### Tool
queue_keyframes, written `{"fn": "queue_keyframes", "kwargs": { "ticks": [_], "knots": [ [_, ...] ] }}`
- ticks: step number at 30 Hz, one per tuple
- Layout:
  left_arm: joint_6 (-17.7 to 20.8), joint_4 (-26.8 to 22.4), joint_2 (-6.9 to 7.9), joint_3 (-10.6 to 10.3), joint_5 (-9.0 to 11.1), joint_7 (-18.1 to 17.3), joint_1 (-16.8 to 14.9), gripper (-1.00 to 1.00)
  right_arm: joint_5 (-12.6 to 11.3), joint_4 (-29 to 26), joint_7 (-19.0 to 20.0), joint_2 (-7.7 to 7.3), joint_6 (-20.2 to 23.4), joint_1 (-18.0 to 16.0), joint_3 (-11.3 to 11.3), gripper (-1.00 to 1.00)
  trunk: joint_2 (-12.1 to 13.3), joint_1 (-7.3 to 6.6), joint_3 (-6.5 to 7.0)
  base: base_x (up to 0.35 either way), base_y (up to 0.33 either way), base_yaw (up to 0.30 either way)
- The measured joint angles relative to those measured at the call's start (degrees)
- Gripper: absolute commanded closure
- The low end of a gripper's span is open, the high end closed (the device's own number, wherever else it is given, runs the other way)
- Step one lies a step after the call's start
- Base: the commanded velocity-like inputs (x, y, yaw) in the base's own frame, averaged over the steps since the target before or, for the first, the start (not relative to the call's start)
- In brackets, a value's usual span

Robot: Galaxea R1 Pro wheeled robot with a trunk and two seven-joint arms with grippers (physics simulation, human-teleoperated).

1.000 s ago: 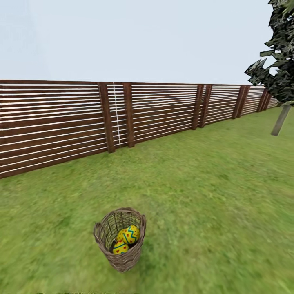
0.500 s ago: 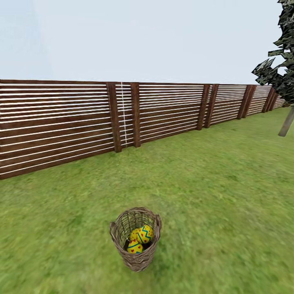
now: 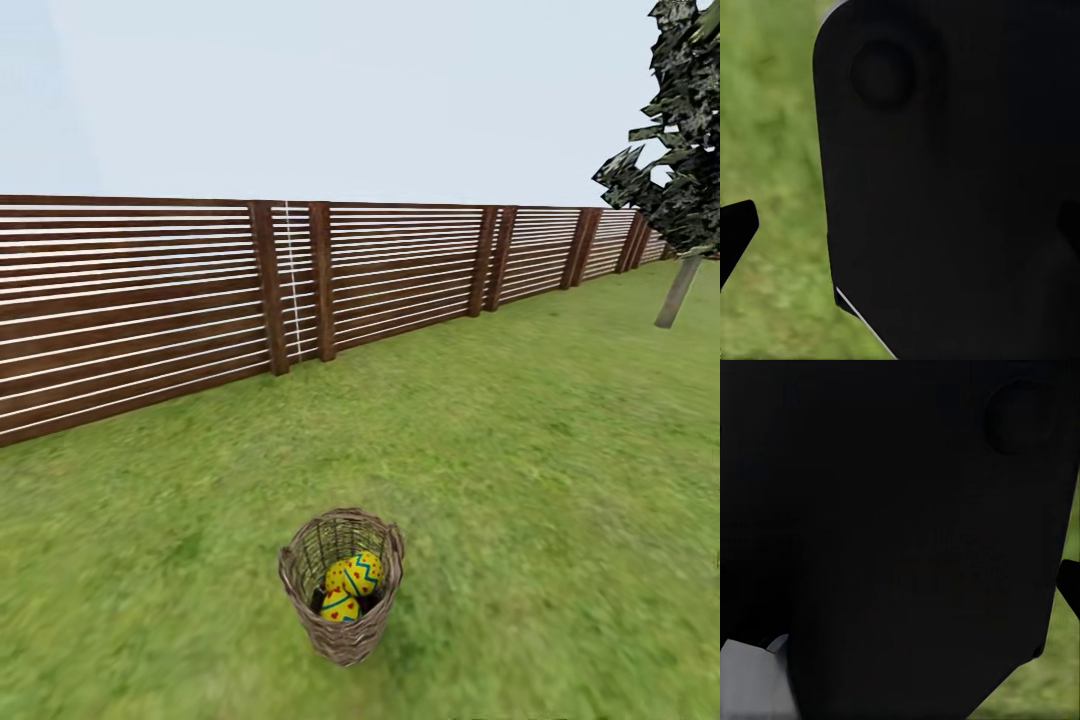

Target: Take the three Easter eggs out of the wicker basket on the lawn in the garden, then place them on the lawn next to a single tree (choose any tree) so that all three eggs are next to the same tree and none are left in the basket.

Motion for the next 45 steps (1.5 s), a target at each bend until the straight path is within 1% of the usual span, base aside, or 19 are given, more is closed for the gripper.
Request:
{"fn": "queue_keyframes", "kwargs": {
  "ticks": [10, 25, 33, 37, 45],
  "knots": [
    [-0.9, 0.01, 0.0, 0.06, -0.01, 0.0, 0.01, -1.0, 0.0, 0.0, 0.0, -0.04, 0.03, 0.0, 0.0, -1.0, 0.0, -0.01, 0.0, 0.032, -0.174, -0.028],
    [-0.92, -0.03, -0.09, 0.13, -0.01, 0.0, 0.0, -1.0, 0.0, 0.0, 0.0, -0.08, 0.08, 0.0, 0.05, -1.0, 0.0, -0.02, 0.0, 0.187, -0.013, 0.0],
    [-0.92, 0.03, -0.09, 0.13, 0.04, 0.0, 0.0, -1.0, 0.25, 0.07, 0.0, -0.07, 0.05, 0.0, 0.3, -1.0, 0.0, -0.01, 0.0, 0.068, -0.029, 0.005],
    [-0.91, 0.02, -0.09, 0.13, 0.03, 0.0, 0.01, -1.0, 0.38, 0.03, -0.02, 0.03, 0.06, 0.0, 0.41, -1.0, 0.0, 0.0, 0.0, 0.012, -0.005, 0.129],
    [-0.92, -0.01, -0.08, 0.13, 0.0, 0.0, 0.02, -1.0, 0.4, -0.01, -0.07, 0.33, 0.09, 0.0, 0.4, -1.0, 0.0, 0.0, -0.18, 0.002, -0.001, 0.244]
  ]
}}
